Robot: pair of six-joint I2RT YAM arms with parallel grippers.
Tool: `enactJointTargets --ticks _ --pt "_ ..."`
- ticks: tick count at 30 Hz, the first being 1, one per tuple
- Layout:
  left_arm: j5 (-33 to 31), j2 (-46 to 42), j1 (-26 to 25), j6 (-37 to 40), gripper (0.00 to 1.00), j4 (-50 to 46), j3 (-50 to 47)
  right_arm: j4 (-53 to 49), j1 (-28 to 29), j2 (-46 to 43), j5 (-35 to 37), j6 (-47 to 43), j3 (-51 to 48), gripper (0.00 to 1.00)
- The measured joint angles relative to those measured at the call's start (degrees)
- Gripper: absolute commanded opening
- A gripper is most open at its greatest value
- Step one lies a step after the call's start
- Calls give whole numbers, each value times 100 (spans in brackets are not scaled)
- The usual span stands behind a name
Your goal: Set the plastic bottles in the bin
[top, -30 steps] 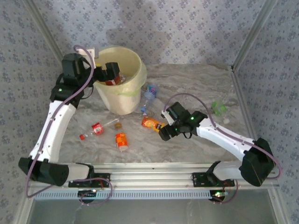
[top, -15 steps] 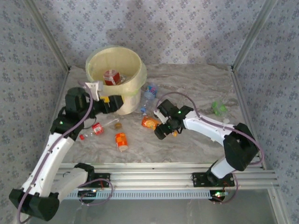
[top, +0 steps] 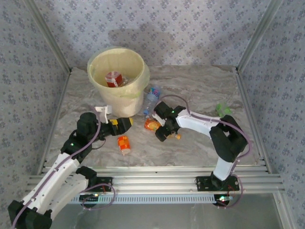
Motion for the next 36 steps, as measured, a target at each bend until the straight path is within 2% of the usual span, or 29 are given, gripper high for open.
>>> enactJointTargets --ticks 10,19,28,36 --pt "-87 232 -219 -68 100 420 -269 2 186 282 94 -61 52 75" --pt "-116 542 -396 -256 100 684 -286 170 199 245 -20 79 17 61" --pt "-415 555 -734 -651 100 848 -579 686 85 -92 -348 313 -439 60" --pt "-492 1019 -905 -898 100 1303 -643 1158 -328 -935 -964 695 -1246 59"
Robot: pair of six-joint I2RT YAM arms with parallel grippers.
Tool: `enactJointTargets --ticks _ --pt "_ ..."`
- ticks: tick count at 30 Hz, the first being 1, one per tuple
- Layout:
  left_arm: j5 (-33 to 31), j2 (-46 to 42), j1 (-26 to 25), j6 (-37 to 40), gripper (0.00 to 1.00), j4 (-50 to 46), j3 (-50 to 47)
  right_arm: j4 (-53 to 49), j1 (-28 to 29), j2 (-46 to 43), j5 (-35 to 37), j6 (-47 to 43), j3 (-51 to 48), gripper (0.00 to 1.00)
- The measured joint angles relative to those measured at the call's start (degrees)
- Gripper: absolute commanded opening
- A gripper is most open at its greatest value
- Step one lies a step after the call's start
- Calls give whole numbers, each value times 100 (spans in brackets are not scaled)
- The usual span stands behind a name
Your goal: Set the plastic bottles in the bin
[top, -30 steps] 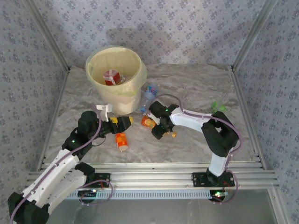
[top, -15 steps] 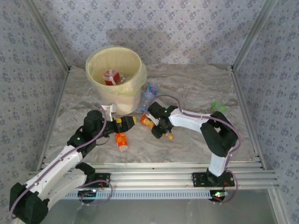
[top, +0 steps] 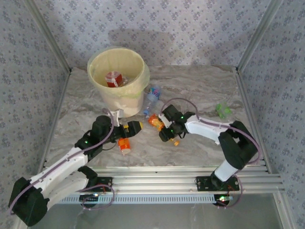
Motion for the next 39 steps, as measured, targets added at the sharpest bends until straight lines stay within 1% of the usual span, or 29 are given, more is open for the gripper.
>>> enactJointTargets --ticks 5,10,14,18,26,33,39 --pt "50 466 -28 -87 100 321 103 284 -205 -551 -348 295 -313 59" --pt "160 715 -87 -149 100 643 352 511 -262 -844 -599 498 -398 59" --pt "361 1338 -179 -144 100 1016 793 656 -262 -1202 -898 675 -549 59" --pt "514 1709 -225 -136 99 1244 955 730 -267 -1532 -1123 841 -592 59" --pt "608 1926 -315 -81 100 1373 1056 776 -278 -2072 -1510 1080 -640 60" --pt "715 2155 -321 -149 100 1679 1187 857 -275 -2293 -1906 1215 -763 60" --pt "796 2365 -398 -247 95 1941 1300 964 -264 -2378 -2306 1226 -772 60"
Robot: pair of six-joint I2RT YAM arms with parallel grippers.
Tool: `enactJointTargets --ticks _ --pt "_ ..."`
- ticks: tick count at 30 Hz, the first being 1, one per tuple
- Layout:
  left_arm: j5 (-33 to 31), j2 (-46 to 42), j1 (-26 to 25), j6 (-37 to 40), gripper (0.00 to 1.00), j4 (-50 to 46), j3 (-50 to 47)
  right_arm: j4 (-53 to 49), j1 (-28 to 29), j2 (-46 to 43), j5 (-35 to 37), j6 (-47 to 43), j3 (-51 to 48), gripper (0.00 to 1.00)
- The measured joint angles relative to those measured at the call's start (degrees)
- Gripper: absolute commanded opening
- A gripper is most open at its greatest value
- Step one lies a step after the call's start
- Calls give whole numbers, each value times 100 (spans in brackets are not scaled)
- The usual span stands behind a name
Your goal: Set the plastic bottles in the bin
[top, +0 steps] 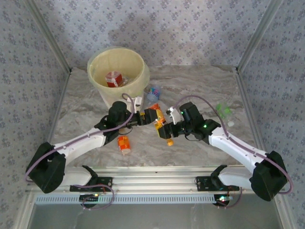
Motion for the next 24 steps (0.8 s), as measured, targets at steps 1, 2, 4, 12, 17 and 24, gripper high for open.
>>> enactJointTargets --ticks 1,2,4,12,17,24 --pt "15 37 -4 -24 94 46 39 7 0 0 -50 -4 0 60" --pt "24 70 -22 -50 92 87 76 7 0 0 -101 -4 0 60" --pt "66 127 -24 -103 89 181 144 7 0 0 -177 -4 0 61" --pt "107 197 -17 -293 73 372 216 101 -2 120 -323 -20 0 63" --pt "33 188 9 -278 62 326 216 203 -2 190 -363 -22 0 65" --pt "-13 44 4 -146 60 177 216 282 13 186 -387 -11 0 81"
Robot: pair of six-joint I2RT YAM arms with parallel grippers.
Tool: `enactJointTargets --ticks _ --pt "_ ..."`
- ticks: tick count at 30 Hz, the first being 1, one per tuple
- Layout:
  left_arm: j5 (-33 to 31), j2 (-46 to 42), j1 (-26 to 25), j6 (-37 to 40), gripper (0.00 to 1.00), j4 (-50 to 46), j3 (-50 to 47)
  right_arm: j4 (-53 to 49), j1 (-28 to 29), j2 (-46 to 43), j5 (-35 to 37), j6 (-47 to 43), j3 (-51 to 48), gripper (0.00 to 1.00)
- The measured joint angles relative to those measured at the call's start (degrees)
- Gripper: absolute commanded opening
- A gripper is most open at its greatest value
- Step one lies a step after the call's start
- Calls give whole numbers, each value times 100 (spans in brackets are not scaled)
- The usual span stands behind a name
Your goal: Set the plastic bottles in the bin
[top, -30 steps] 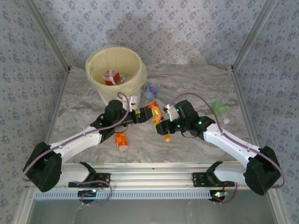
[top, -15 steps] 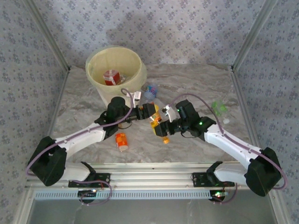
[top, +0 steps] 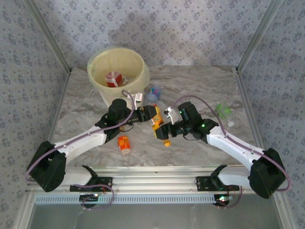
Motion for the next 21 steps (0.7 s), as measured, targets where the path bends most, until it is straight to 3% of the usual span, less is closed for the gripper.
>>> enactJointTargets --ticks 6,11,21 --pt "-13 -219 -7 267 60 -481 251 -42 -9 -396 166 2 -37 93" --pt "-20 -350 13 721 60 -1270 907 -181 -76 -1349 411 0 -70 100" --pt "-173 -339 439 1961 60 -3104 3032 -302 -79 -2837 1445 7 -44 100"
